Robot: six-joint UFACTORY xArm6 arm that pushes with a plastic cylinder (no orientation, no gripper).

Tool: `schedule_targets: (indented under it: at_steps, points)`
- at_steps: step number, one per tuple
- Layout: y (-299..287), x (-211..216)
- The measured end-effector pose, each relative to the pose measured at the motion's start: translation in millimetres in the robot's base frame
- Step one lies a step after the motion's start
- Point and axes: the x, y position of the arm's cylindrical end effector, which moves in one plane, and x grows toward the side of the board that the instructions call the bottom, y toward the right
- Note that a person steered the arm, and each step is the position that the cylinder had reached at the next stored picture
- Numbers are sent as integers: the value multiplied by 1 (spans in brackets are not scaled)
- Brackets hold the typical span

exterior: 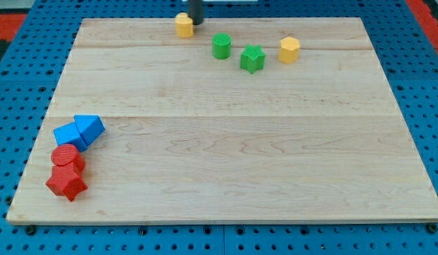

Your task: Point your arm to the red star

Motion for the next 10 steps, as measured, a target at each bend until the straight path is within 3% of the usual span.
schedule_targets:
  at_steps: [1,2,4,6,8,10]
  points:
    - [-70,43]
    - [-102,82]
    - [-66,105]
    - [23,253]
    - [23,259]
    - [4,295]
